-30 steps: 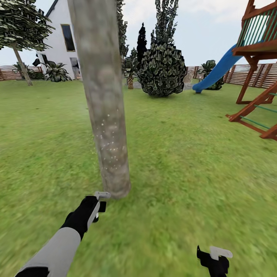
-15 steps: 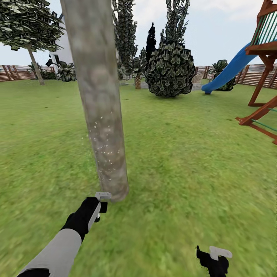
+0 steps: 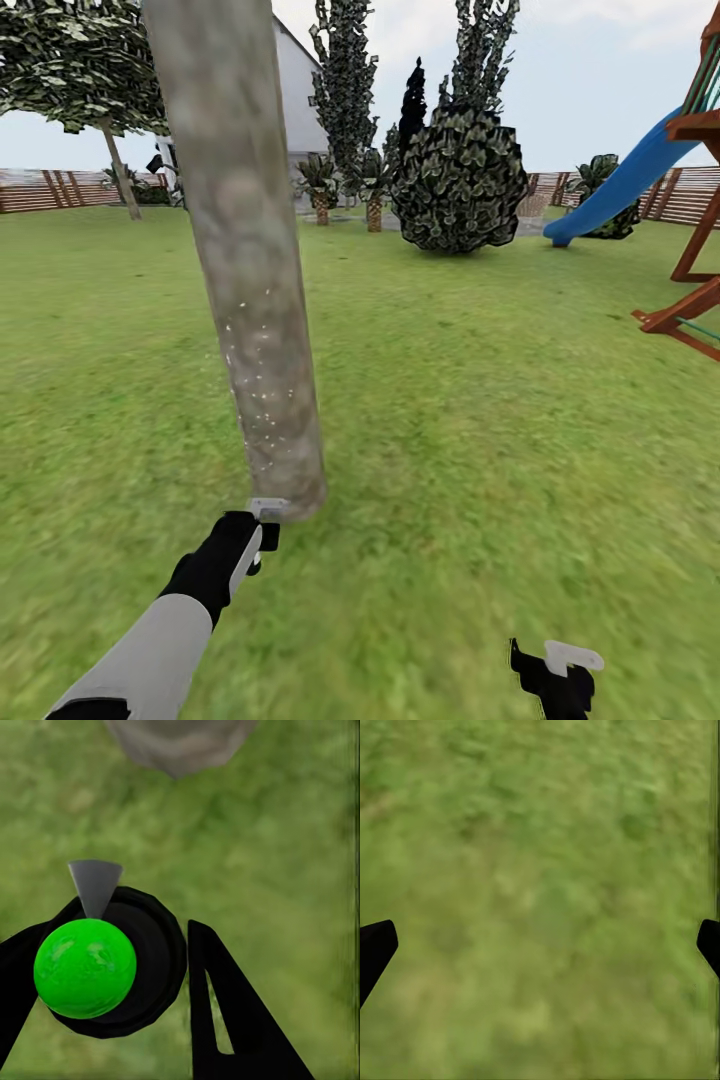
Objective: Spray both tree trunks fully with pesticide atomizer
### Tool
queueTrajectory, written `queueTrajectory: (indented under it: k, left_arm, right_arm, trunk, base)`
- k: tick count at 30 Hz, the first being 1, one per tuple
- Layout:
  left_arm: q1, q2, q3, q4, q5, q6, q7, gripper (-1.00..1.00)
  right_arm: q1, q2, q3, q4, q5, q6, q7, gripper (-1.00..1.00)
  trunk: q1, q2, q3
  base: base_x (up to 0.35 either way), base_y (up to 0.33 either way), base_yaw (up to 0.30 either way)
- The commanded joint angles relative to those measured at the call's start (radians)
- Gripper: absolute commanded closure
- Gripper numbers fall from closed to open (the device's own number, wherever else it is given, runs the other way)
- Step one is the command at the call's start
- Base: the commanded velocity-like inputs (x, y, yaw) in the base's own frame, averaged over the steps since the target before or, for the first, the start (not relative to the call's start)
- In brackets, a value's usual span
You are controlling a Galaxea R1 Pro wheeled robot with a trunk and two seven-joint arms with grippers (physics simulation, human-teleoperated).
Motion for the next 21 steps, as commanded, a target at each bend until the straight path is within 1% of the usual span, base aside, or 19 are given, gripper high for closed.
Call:
queueTrajectory:
  k: [1,4,6,14,21]
  left_arm:
    - [0.0,0.0,0.0,0.0,0.0,0.0,0.0,1.0]
    - [0.0,0.0,0.0,0.0,0.0,0.0,0.0,1.0]
    - [0.0,0.0,0.0,0.0,0.0,0.001,0.001,1.0]
    - [0.0,0.0,0.0,0.0,0.0,0.0,0.001,1.0]
    - [0.0,0.0,0.001,0.0,0.0,0.0,0.001,1.0]
  right_arm:
    - [0.0,0.0,0.0,0.0,0.0,0.0,0.0,-1.0]
    - [0.0,0.0,0.0,0.001,0.0,0.0,0.0,-1.0]
    - [0.0,0.0,0.001,0.001,0.0,0.0,0.0,-1.0]
    - [0.0,0.0,0.001,0.001,0.0,0.0,0.0,-1.0]
    - [0.0,0.0,0.0,0.001,0.0,0.0,0.0,-1.0]
  trunk:
    - [0.0,0.0,0.0]
    - [0.0,0.0,0.0]
    - [0.0,0.0,0.0]
    - [0.0,0.0,0.0]
    - [0.0,0.0,0.0]
  base:
    - [0.0,-0.276,0.0]
    - [0.0,-0.276,0.033]
    - [0.0,-0.276,0.166]
    - [0.017,-0.276,0.264]
    - [0.146,-0.269,0.024]
